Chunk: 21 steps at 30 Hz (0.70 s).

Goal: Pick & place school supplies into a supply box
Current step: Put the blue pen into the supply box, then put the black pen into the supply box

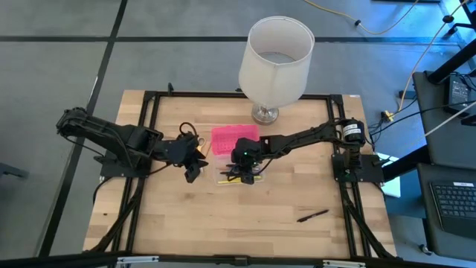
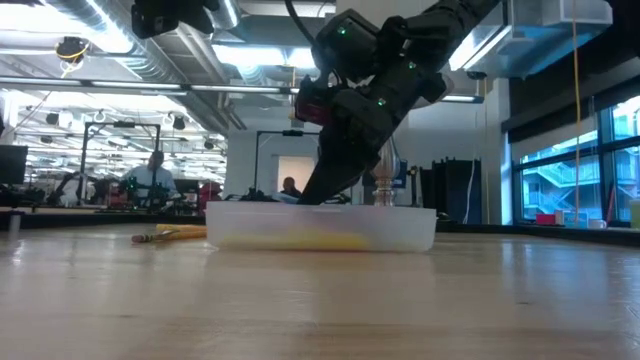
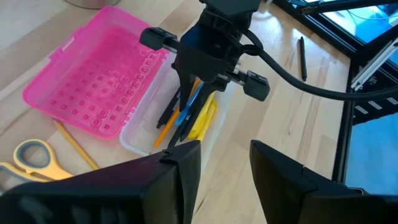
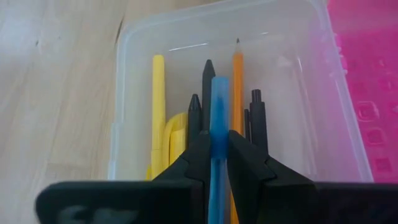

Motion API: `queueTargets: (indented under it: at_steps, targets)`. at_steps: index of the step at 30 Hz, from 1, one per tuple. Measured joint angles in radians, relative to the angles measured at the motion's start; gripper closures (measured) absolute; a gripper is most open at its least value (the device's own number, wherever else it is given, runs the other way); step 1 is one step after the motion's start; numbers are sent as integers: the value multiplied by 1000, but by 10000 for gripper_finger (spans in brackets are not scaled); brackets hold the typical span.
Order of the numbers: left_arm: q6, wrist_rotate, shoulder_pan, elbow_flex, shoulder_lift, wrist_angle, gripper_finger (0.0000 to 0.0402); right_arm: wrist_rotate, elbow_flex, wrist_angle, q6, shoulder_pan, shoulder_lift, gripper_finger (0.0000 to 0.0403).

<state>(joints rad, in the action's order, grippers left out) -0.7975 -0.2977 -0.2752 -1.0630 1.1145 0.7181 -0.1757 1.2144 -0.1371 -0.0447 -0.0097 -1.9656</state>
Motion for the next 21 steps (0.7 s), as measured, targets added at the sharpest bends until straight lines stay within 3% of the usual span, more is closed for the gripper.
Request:
queueTargets:
  at_steps: [5, 15, 21]
  targets:
    - [0, 0, 0, 0, 0, 0, 272, -2, 0, 0, 26, 0, 0, 350]
    - [34, 0, 0, 0, 0, 0, 272, -10, 29, -38, 19, 0, 0, 288]
    - [39, 0, 0, 0, 0, 0, 272, -63, 189, -381, 30, 5, 32, 284]
